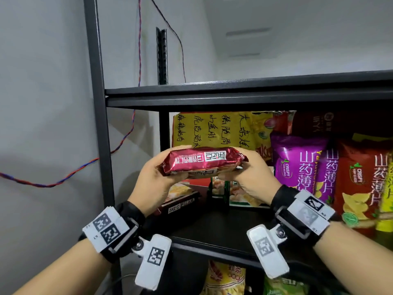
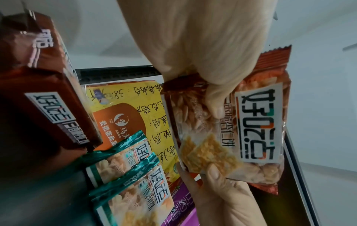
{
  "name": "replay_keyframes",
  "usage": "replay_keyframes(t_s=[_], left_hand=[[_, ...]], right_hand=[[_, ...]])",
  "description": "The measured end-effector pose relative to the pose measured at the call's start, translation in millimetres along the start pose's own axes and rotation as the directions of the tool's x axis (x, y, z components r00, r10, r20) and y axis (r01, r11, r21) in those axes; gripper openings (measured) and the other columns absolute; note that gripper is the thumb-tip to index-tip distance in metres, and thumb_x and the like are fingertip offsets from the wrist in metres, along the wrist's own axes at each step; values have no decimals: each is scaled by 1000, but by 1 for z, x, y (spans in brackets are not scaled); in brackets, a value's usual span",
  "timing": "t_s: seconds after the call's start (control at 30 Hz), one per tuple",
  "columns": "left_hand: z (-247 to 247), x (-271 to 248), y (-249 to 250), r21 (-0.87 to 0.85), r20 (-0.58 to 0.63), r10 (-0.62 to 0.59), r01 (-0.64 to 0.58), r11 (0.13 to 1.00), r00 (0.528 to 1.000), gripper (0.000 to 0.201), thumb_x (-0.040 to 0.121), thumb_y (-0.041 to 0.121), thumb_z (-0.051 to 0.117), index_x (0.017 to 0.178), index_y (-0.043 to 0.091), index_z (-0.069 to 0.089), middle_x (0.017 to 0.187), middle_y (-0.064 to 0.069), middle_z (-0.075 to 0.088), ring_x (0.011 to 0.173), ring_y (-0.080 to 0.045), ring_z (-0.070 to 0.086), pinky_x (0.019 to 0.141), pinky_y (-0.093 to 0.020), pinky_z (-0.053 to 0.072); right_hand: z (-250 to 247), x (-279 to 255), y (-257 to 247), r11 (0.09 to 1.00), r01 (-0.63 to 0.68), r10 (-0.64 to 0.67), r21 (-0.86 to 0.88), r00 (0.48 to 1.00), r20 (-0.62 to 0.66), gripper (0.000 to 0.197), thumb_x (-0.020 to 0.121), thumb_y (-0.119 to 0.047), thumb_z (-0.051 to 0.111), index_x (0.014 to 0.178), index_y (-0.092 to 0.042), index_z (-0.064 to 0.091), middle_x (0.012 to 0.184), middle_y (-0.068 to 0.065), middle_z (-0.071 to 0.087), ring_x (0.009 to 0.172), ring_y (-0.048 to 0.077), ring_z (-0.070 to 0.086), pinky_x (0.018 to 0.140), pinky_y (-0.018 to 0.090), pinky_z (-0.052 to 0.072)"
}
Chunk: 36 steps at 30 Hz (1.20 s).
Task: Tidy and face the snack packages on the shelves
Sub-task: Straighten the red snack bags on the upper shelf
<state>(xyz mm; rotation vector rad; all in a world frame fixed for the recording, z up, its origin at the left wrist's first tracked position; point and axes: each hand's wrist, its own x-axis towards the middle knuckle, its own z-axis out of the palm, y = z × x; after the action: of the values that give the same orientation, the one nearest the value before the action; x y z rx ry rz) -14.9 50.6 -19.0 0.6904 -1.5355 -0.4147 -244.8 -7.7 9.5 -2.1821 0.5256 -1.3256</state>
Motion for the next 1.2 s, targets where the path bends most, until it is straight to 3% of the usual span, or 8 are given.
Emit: replay_keyframes(t_s=[0.17,0.27,0.43,0.67,0.83,0.97,1.1,1.2], left_hand=[[-3,1,1,-20,-48,-58,58,998,997,35,87,7,69,113,31,69,110,-1,76,98,-18,74,78,-24,58],[-6,8,5,-119,-45,-242,236,965,969,23,90,24,68,110,15,72,109,-14,76,95,-35,72,80,-44,56],[-1,16,14,-254,-9,-587,566,785,810,38,87,34,70,93,-4,74,76,-17,72,45,-18,62,32,-17,39],[2,14,11,-290,-49,-659,620,729,751,34,94,31,65,97,-3,69,71,-13,73,45,-16,63,31,-17,38],[-2,16,8,-232,-60,-638,611,757,768,36,99,33,59,106,-1,68,89,-17,76,63,-23,71,45,-26,54],[-10,27,-4,-102,-230,-536,528,843,812,23,101,23,58,104,4,69,91,-9,77,79,-23,70,62,-25,58],[-30,32,-27,160,-491,-533,673,723,689,56,88,28,77,127,-6,56,125,-13,64,113,-31,59,98,-39,47],[-40,29,-43,102,-488,-677,806,583,551,67,78,23,85,125,-12,52,126,-24,61,113,-40,60,103,-51,48]], right_hand=[[-3,3,-4,992,-123,123,-16,992,31,18,79,-16,80,96,-14,74,96,5,77,89,17,72,79,20,54],[-2,7,-8,923,-345,329,169,937,117,52,85,-38,67,108,9,65,97,19,74,76,33,68,60,24,57],[3,6,-15,665,-627,576,406,776,256,27,98,-34,55,111,-12,64,82,15,74,49,26,63,36,23,48],[10,11,-7,524,-681,663,511,703,257,26,94,-29,62,118,-19,67,80,16,69,44,24,61,31,20,40],[14,13,-2,600,-698,644,392,712,282,29,92,-34,63,112,-13,64,84,10,76,60,26,69,45,25,55],[13,31,4,748,-590,602,304,796,61,19,91,-27,66,109,-21,70,140,6,59,133,26,51,111,46,40],[8,50,7,784,-493,568,378,815,-115,10,94,-21,63,94,-25,72,147,11,52,132,30,49,105,47,43],[10,63,13,768,-447,575,458,796,-188,25,84,-16,73,107,-8,70,131,17,62,98,29,62,64,32,53]])
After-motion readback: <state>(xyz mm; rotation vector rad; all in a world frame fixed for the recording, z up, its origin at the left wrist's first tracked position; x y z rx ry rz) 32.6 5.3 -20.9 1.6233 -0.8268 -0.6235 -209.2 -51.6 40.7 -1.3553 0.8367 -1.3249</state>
